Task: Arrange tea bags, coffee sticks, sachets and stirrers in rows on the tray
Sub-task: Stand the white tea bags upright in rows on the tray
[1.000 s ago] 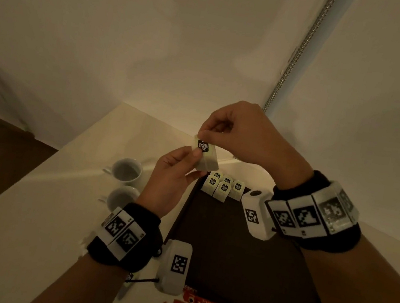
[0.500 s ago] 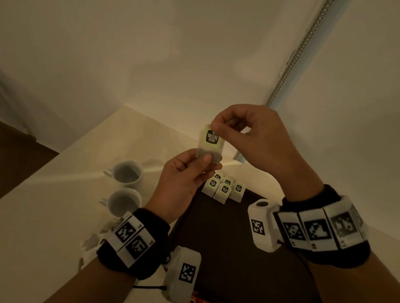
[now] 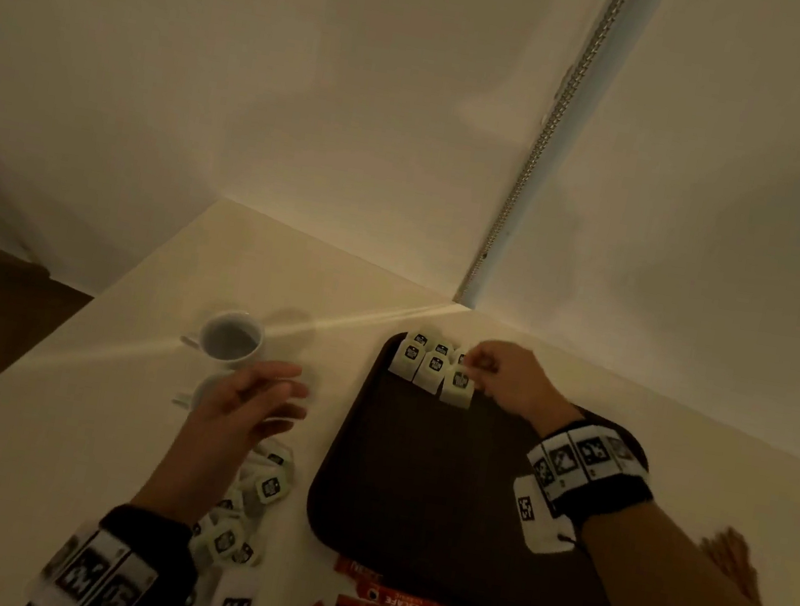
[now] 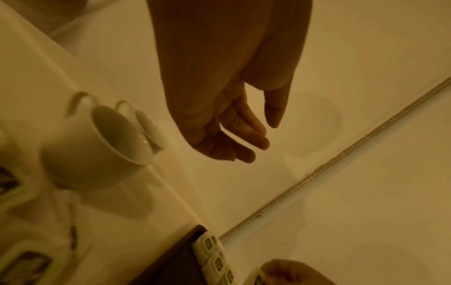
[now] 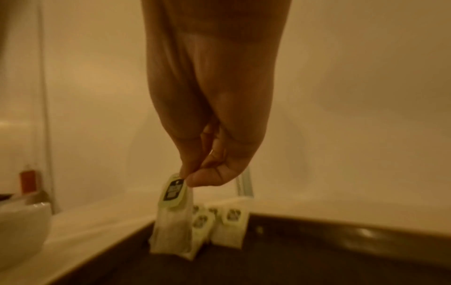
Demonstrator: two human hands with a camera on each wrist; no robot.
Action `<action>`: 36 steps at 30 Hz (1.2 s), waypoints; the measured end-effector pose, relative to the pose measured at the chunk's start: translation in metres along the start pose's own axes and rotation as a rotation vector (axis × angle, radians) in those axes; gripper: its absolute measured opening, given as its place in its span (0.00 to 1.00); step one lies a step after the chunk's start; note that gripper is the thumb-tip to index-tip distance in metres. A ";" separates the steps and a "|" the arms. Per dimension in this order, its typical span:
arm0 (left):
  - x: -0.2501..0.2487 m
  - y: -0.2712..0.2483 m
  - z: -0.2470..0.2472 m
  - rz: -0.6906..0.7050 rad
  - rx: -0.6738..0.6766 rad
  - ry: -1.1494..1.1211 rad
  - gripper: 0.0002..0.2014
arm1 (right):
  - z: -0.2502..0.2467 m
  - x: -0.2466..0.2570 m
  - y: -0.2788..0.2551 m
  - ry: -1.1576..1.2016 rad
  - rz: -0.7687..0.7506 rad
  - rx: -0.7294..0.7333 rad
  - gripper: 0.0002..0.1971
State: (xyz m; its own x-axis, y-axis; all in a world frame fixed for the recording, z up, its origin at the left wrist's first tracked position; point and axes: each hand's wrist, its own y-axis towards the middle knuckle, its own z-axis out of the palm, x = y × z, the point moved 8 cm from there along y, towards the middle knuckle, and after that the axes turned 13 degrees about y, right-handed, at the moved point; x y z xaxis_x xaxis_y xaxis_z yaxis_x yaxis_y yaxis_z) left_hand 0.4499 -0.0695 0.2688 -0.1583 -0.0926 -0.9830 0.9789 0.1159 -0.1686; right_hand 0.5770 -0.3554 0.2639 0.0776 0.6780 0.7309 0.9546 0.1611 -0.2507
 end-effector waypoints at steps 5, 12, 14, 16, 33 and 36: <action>0.022 -0.016 -0.027 -0.048 -0.053 -0.004 0.10 | 0.031 -0.051 0.010 0.085 0.135 0.078 0.06; 0.048 -0.038 -0.057 -0.169 -0.137 0.044 0.10 | 0.020 -0.067 0.035 0.134 0.129 -0.162 0.07; 0.051 -0.044 -0.064 -0.191 -0.159 0.042 0.11 | 0.018 -0.068 0.041 0.129 0.124 -0.198 0.07; 0.053 -0.048 -0.072 -0.213 -0.184 0.046 0.14 | 0.016 -0.068 0.046 0.104 0.125 -0.213 0.06; 0.043 -0.069 -0.092 -0.217 -0.243 0.000 0.09 | 0.116 0.037 0.004 -0.046 -0.312 0.143 0.12; 0.043 -0.073 -0.093 -0.216 -0.247 0.001 0.09 | 0.189 0.056 -0.028 -0.306 -0.324 0.426 0.25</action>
State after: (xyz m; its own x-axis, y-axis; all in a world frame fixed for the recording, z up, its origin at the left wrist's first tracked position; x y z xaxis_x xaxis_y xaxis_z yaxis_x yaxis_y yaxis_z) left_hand 0.3593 0.0100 0.2318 -0.3587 -0.1402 -0.9229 0.8618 0.3302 -0.3851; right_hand 0.4999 -0.1863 0.1923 -0.3432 0.7118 0.6129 0.7123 0.6226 -0.3241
